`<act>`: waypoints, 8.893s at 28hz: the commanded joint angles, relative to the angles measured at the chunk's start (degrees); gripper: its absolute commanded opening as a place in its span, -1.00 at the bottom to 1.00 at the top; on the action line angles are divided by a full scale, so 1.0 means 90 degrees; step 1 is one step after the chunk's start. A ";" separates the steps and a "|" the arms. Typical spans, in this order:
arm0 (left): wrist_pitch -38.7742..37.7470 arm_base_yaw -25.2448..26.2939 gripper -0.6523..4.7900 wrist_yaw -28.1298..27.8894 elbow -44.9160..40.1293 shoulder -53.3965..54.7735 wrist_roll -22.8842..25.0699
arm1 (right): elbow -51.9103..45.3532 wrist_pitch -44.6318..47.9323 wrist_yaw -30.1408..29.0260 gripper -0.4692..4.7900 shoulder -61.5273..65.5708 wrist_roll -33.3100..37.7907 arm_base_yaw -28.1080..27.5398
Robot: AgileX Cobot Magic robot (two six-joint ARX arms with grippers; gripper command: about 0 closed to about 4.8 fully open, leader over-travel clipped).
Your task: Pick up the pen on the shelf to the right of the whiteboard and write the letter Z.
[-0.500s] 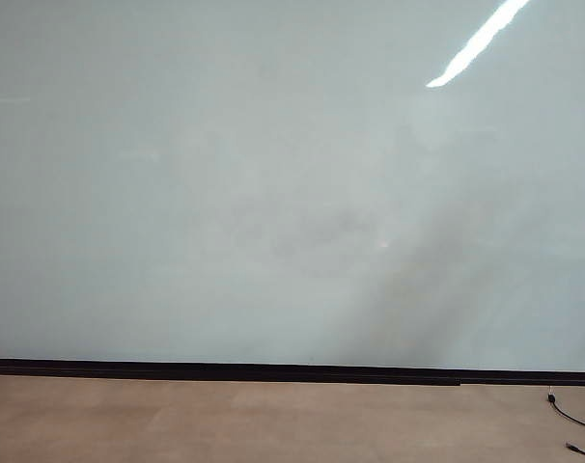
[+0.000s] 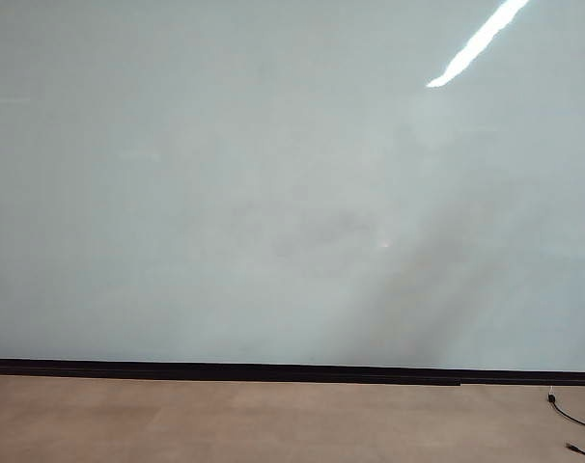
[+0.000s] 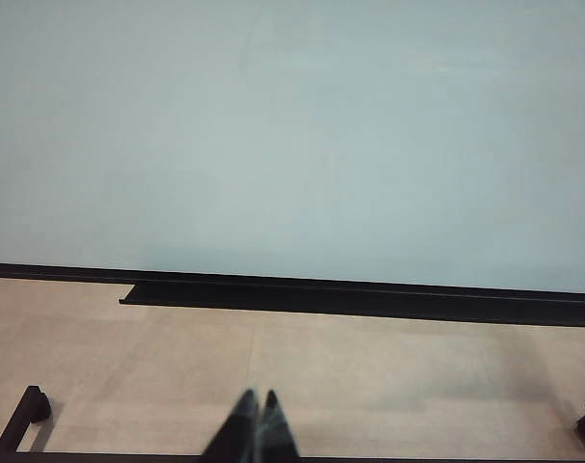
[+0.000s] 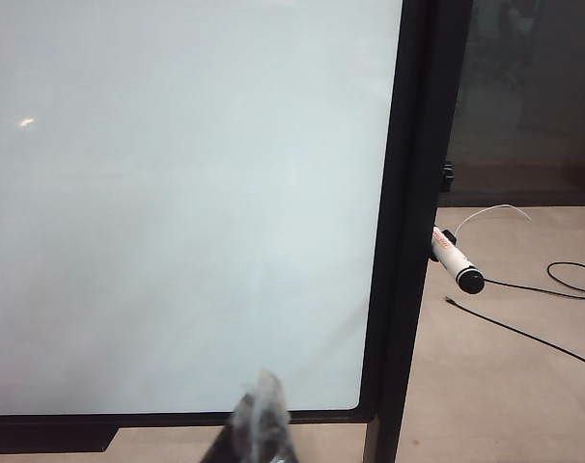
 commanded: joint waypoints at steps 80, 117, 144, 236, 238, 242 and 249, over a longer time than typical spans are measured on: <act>0.0070 0.0000 -0.78 0.0002 0.0015 0.0002 0.0027 | 0.3376 0.8675 -0.3555 0.86 1.1956 0.0214 -0.2943; 0.0070 -0.0002 -0.78 0.0002 0.0015 0.0002 0.0027 | 0.4095 0.8675 -0.3796 0.20 1.2582 0.0505 -0.2778; 0.0070 0.0000 -0.78 0.0002 0.0015 0.0002 0.0027 | 0.4092 0.8675 -0.3609 -0.01 1.2582 0.0503 -0.2788; 0.0070 -0.0002 -0.78 0.0002 0.0015 0.0002 0.0027 | 0.4643 0.5020 -0.2370 -0.85 0.9418 0.0420 0.3235; 0.0070 -0.0002 -0.78 0.0002 0.0015 0.0002 0.0027 | 0.4643 0.5102 -0.2348 -0.85 0.9418 0.0442 0.3235; 0.0070 -0.0002 -0.78 0.0005 0.0015 0.0002 0.0027 | 0.4646 0.5285 -0.2215 -0.85 0.9457 0.0474 0.3254; 0.0070 -0.0002 -0.78 0.0002 0.0015 0.0002 0.0027 | 0.4651 0.5348 -0.2256 -0.85 0.9624 0.0554 0.3257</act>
